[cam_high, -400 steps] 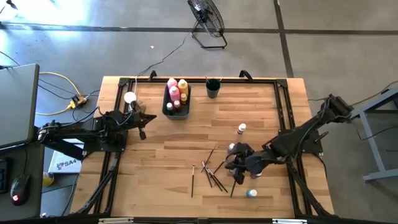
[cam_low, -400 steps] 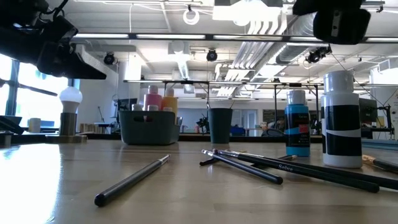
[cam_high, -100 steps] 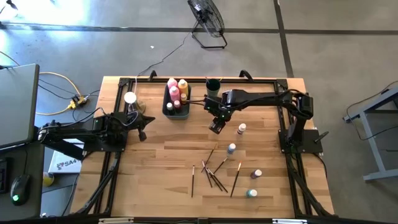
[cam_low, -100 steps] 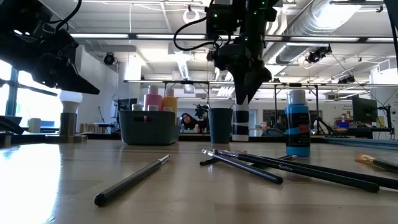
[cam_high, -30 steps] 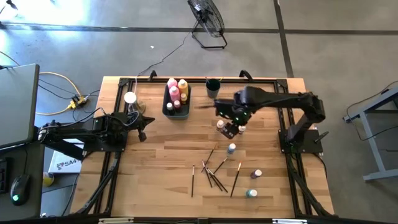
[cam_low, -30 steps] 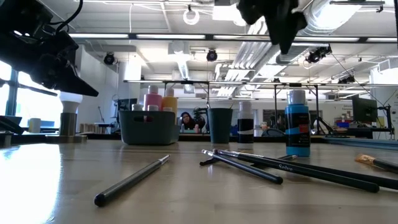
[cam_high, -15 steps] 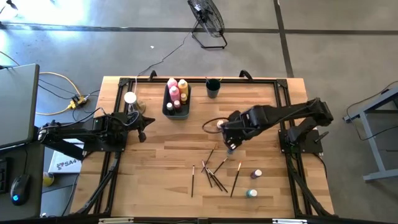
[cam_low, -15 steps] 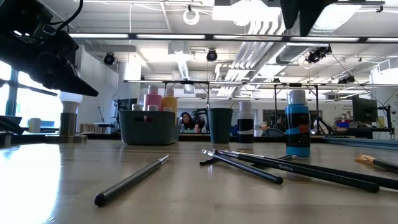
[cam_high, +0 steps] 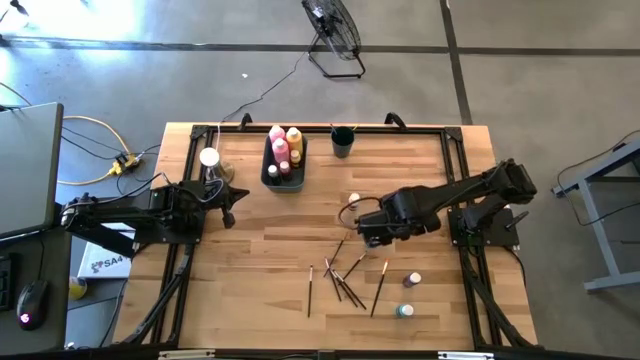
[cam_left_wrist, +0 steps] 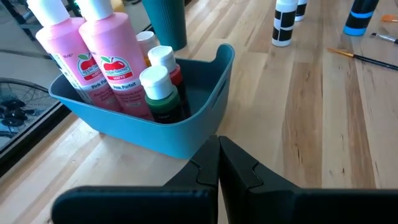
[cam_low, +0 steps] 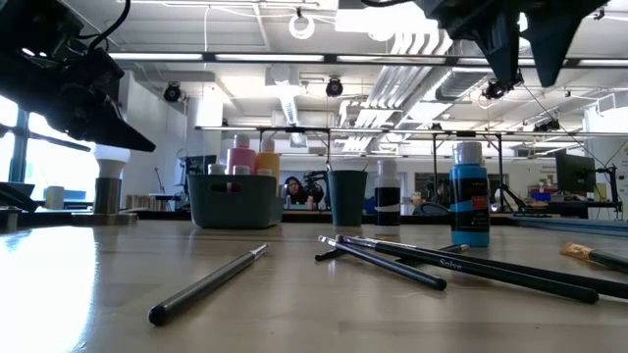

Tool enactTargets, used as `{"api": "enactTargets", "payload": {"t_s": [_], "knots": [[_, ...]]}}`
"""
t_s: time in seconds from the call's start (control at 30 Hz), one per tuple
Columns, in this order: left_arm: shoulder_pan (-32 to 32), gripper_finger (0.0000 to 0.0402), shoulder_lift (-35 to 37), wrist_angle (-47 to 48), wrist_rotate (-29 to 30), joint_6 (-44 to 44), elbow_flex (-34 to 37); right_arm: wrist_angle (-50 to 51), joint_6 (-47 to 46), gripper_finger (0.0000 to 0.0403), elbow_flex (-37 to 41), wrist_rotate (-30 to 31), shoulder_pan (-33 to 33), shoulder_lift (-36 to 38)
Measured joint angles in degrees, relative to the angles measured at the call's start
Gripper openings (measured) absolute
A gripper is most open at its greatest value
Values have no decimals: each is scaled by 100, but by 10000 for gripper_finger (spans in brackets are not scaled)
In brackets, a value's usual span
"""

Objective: Pick & Place Paint Supplies
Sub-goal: Adjust the paint bottles

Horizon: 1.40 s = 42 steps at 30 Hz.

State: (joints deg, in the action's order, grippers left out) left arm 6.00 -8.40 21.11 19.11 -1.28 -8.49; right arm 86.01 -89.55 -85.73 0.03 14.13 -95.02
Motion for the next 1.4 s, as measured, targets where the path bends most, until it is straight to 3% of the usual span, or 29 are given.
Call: {"api": "enactTargets", "payload": {"t_s": [0.37, 0.83, 1.1, 1.4], "knots": [[-1, 0, 1, -168, 13, -148, -1, -1429, 218, 233, 831, -32, 324, 0], [0, 0, 0, -21, -24, 29, -2, -3298, 471, 221, 2348, -517, 392, 0], [0, 0, 0, 10, -24, 33, -2, -3832, 398, 188, 2792, -649, 390, 0], [0, 0, 0, 10, -23, 45, -2, -4345, 352, 183, 3080, -753, 390, 1]]}}
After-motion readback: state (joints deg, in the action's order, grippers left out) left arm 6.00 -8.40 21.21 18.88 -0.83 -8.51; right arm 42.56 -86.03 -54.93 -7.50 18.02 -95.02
